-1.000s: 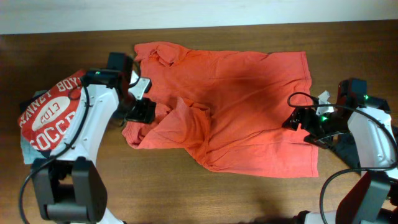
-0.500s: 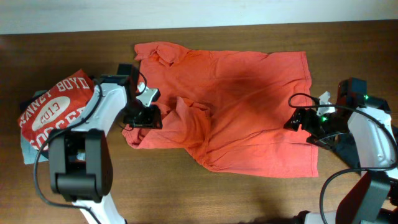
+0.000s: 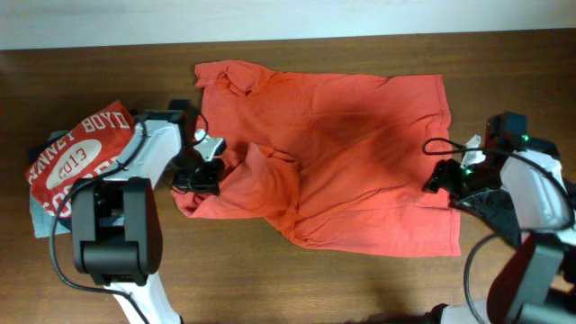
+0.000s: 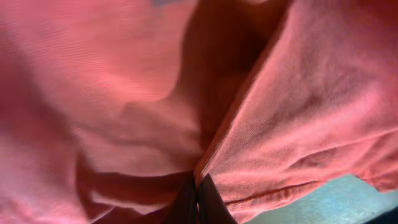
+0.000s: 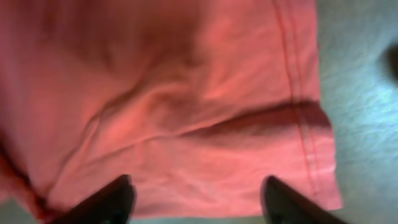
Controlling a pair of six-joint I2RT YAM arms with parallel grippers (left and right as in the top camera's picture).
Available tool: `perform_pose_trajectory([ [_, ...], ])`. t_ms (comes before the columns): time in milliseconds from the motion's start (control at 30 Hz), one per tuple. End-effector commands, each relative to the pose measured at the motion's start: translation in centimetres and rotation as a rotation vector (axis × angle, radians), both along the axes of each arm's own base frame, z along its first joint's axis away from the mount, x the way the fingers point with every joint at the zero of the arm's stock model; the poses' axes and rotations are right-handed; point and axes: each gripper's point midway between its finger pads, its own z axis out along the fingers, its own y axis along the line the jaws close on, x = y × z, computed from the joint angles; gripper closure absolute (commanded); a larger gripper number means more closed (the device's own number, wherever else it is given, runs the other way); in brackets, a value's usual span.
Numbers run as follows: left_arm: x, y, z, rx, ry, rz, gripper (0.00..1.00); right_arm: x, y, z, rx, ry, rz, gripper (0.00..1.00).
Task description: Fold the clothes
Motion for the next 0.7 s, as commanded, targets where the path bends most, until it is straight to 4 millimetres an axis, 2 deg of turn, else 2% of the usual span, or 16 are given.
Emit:
perform_pose_trajectory([
  [0,0.2,1.9,-0.2,0.031,0.003,0.026,0.99,-0.5,-0.3,-2.3,-0.011,0.078,-0.019,0.73],
  [33,0.2,2.0,-0.2,0.031,0.004,0.031,1.0,-0.4,-0.3,-2.8,-0.006,0.092,-0.025,0.85],
  [100,0.2,2.2,-0.2,0.031,0.003,0.034,1.0,-0.4,-0.3,-3.8,0.005,0.114,-0.026,0.96],
  [467,-0.1,3.1,-0.4,0.086,0.008,0.011,1.0,1.1,-1.4,-8.5,-0.031,0.124,-0.079,0.96],
  [667,-0.3,3.8,-0.5,0.118,0.017,0.009,0.99,1.3,-2.2,-9.8,-0.07,0.134,-0.078,0.96],
])
